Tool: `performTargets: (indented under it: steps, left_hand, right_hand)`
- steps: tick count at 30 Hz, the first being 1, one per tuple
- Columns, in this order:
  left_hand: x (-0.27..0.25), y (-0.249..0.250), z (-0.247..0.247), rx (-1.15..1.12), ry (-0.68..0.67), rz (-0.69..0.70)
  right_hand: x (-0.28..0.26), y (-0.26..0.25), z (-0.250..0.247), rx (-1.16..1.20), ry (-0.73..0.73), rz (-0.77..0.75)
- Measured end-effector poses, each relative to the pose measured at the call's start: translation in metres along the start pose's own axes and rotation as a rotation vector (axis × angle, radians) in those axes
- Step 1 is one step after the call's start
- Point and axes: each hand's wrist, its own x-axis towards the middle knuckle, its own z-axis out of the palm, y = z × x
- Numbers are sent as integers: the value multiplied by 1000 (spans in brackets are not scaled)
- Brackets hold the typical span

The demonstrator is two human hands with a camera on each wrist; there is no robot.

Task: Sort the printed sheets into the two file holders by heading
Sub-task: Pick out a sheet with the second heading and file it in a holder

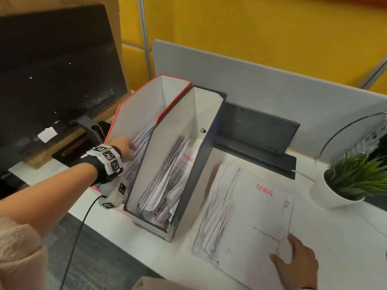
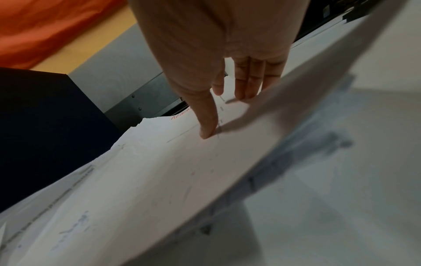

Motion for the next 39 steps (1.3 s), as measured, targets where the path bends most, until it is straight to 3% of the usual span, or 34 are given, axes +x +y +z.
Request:
performTargets:
  steps: [4, 8, 10, 14, 17, 20, 23, 25, 29, 33, 39]
  left_hand:
    - [-14, 13, -20, -270, 193, 76]
    - [-48, 54, -51, -449, 507, 343]
    - [-72, 86, -58, -579, 590, 493]
    - [-125, 157, -38, -850, 507, 731]
    - [-152, 195, 8, -873, 342, 832]
    - [-155, 215, 68, -704, 119, 734]
    - [-137, 216, 121, -397, -182, 456]
    - [-126, 211, 143, -225, -307, 307]
    - [-112, 205, 163, -167, -295, 244]
    - [-107, 202, 168, -349, -194, 192]
    - [-108, 196, 174, -289, -149, 313]
  right_hand:
    - [4, 3, 3, 17, 6, 2]
    - [6, 6, 5, 19, -17, 6]
    - [5, 6, 5, 25, -19, -2]
    - [2, 4, 2, 42, 1, 14]
    - [4, 6, 1, 63, -33, 13]
    - [3, 9, 3, 69, -66, 4]
    - [1, 10, 5, 58, -82, -5]
    - [-1, 10, 7, 44, -103, -9]
    - [-2, 10, 9, 2, -132, -14]
    - [-1, 10, 8, -39, -152, -22]
    - [-2, 8, 6, -139, -105, -106]
